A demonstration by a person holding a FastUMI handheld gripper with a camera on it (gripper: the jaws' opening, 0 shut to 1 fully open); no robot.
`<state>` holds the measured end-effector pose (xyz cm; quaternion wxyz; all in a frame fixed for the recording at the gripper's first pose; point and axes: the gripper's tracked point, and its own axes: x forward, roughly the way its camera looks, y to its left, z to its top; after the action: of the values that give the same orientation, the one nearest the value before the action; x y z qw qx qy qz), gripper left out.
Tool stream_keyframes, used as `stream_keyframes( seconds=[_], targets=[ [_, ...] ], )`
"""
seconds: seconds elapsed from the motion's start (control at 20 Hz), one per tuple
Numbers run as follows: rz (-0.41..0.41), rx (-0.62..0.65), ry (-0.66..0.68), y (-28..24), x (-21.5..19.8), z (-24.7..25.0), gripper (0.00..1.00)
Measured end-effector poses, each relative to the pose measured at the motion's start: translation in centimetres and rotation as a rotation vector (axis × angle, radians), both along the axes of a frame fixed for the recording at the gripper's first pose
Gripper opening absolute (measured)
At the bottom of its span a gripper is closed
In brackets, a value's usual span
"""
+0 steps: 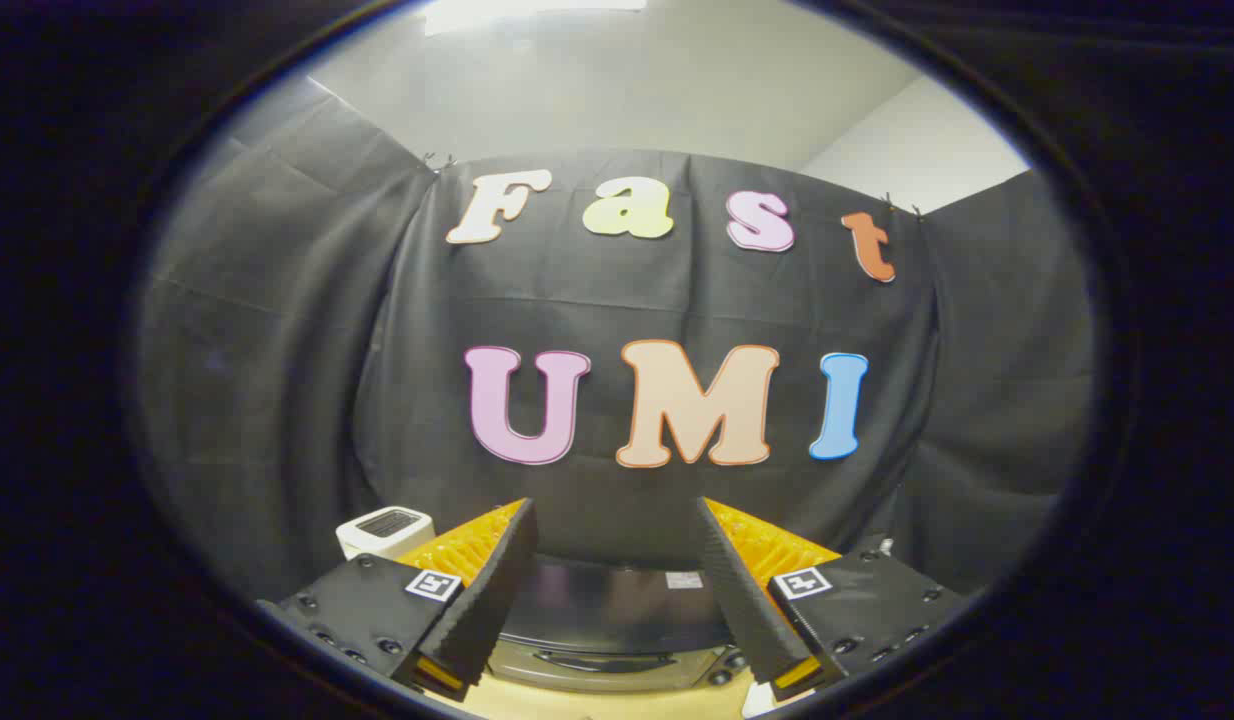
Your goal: Open the toaster oven, put the food inside, and close the toaster oven door.
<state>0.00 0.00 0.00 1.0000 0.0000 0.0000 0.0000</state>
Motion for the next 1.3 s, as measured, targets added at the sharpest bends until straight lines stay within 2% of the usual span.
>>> stream_keyframes(
  seconds=[0.15,0.3,0.6,1.2,1.3],
  targets=[
    [0.044,0.023,0.007,1.9,0.2,-0.1,0.97],
    [0.049,0.018,0.025,2.1,0.4,-0.3,0.97],
    [0.026,0.023,0.083,2.0,0.4,-0.8,0.97],
    [0.028,0.056,0.082,2.2,-0.4,-0.1,0.97],
    [-0.005,0.03,0.113,1.4,-0.9,-0.9,0.97]
  ],
)
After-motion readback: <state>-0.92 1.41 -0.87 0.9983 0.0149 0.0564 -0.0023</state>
